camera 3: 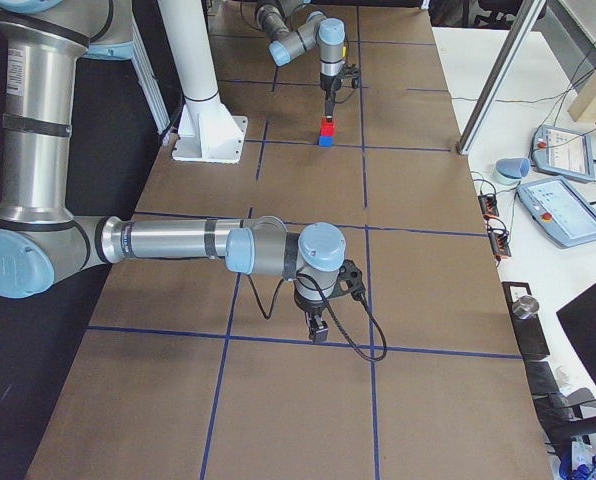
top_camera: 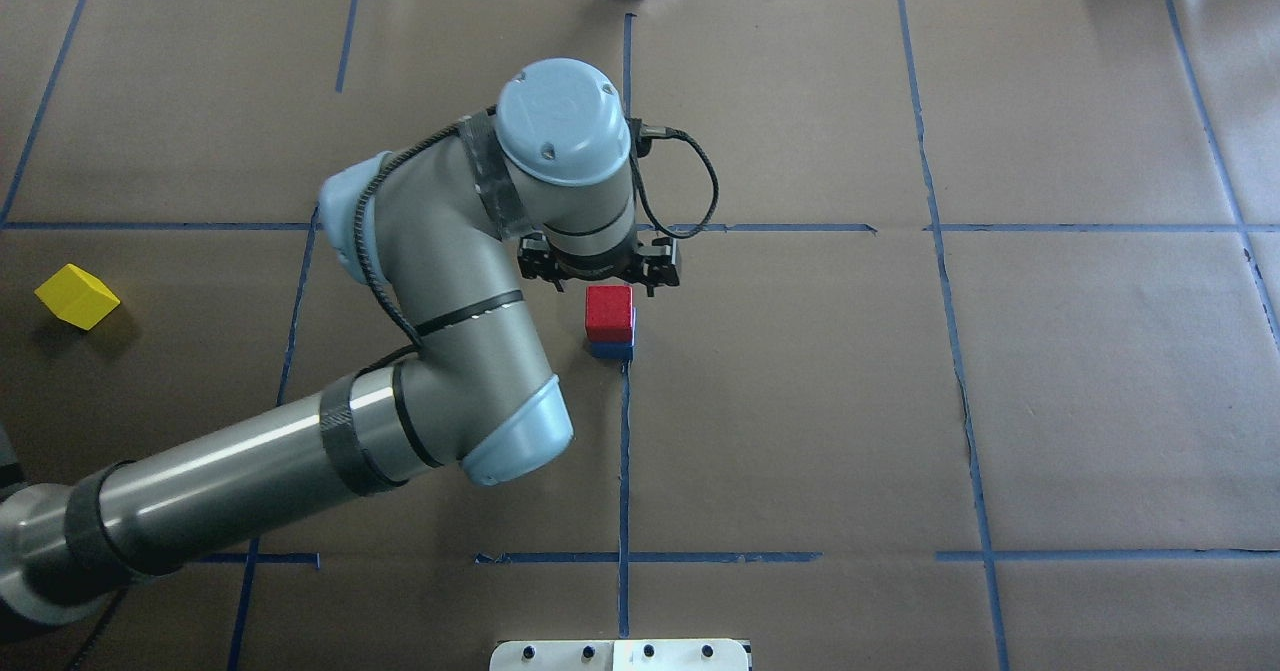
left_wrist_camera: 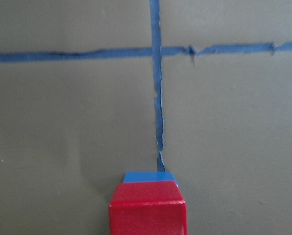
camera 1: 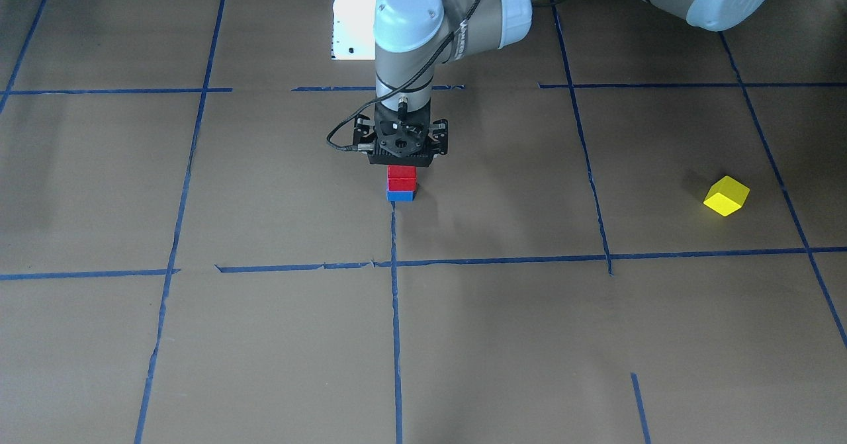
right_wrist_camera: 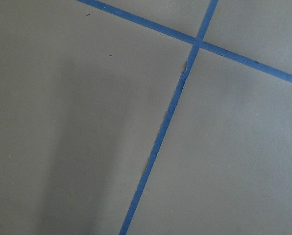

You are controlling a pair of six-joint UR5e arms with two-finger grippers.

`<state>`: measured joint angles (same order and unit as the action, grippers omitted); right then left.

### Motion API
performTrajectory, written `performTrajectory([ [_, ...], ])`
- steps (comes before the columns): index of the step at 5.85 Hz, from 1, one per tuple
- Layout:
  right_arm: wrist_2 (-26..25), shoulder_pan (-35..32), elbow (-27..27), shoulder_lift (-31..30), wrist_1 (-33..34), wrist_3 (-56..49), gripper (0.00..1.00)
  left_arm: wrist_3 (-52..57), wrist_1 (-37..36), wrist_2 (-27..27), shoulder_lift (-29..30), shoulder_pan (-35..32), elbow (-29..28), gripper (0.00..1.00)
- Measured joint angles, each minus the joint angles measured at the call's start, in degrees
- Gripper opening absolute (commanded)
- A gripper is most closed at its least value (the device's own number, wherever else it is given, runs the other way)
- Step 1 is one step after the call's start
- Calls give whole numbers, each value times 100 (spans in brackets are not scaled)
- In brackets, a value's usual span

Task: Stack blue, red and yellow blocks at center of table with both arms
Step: 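Lower the red block onto the blue block and open the left gripper, then move the left gripper back to the yellow block and grasp it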

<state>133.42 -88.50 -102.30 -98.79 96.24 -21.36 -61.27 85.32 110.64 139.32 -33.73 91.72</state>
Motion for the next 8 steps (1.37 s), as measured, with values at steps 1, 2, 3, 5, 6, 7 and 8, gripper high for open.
performTrajectory([
  [1, 0, 0, 0, 0, 0, 0, 100, 857, -27, 334, -614, -448, 478, 100],
  [2, 0, 0, 0, 0, 0, 0, 100, 2011, 22, 678, -1293, -964, 801, 100],
  [3, 0, 0, 0, 0, 0, 0, 100, 3368, 285, 963, -2142, -1548, 1003, 100],
  [5, 0, 0, 0, 0, 0, 0, 100, 5275, 1726, 1482, -3900, -2583, 895, 100],
  [6, 0, 0, 3, 1, 0, 0, 100, 5720, 2444, 1586, -4460, -2848, 619, 100],
  [7, 0, 0, 4, 0, 0, 0, 100, 5921, 3054, 1617, -4747, -2962, 240, 100],
  [8, 0, 0, 3, 0, 0, 0, 100, 5922, 3586, 1624, -4897, -2993, -150, 100],
])
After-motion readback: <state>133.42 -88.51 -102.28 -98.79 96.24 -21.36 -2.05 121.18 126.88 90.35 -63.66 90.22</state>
